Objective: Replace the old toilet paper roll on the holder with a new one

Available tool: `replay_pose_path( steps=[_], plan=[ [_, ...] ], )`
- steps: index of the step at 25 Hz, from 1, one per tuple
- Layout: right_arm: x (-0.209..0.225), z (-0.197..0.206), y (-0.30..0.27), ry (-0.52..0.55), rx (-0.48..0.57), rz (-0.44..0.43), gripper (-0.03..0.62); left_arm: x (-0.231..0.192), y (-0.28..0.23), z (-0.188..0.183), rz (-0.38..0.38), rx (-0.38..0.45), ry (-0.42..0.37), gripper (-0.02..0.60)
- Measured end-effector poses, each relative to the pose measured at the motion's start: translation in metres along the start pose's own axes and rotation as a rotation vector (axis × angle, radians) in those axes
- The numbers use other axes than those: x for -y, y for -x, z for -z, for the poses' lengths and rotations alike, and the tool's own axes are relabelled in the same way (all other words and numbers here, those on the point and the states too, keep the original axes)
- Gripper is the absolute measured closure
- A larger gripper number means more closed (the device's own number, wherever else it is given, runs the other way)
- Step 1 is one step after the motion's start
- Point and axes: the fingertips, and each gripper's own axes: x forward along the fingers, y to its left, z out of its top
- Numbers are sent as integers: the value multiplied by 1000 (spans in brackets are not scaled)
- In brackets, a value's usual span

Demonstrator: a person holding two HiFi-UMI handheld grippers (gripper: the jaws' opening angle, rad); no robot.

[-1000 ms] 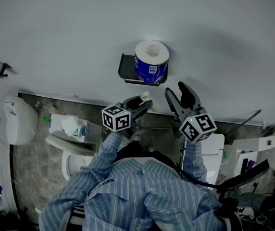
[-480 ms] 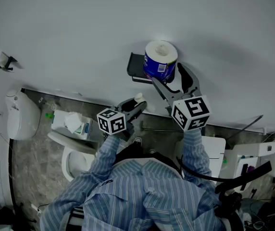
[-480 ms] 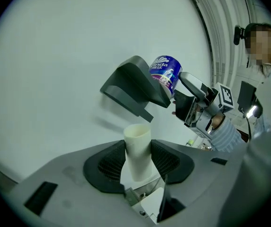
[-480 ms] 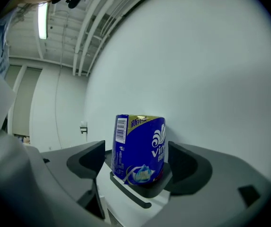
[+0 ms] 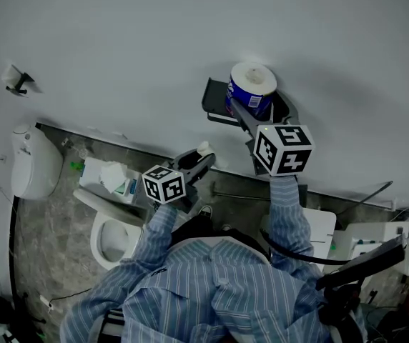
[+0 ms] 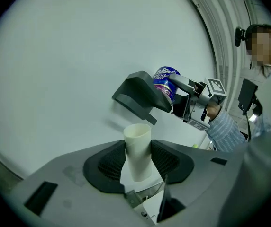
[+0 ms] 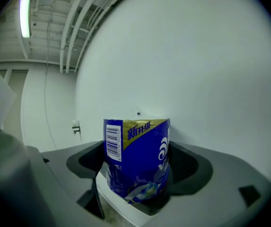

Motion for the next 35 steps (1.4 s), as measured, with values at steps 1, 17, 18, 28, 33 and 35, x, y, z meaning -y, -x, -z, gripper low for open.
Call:
replay_pose_path(
  steps=[1, 17, 18, 28, 33, 35],
  plan=[
    [0, 0, -1, 1, -4, 10, 195, -1, 2, 0, -5, 2, 2, 410],
    [0, -3, 1, -9, 68, 22, 192, -1, 6, 1, -1, 15, 15, 410],
    [1, -3, 2, -14, 71, 22, 192, -1, 5, 0, 1, 15, 15, 410],
    [24, -13, 49, -187, 185, 16, 192, 5, -5, 3, 32, 1, 12, 410],
    [55, -6, 85, -404, 250, 17, 192, 10, -13, 7, 56, -14, 13, 410],
    [67, 1, 98, -452, 261, 36, 192, 12, -17, 8, 65, -23, 15, 410]
  ],
)
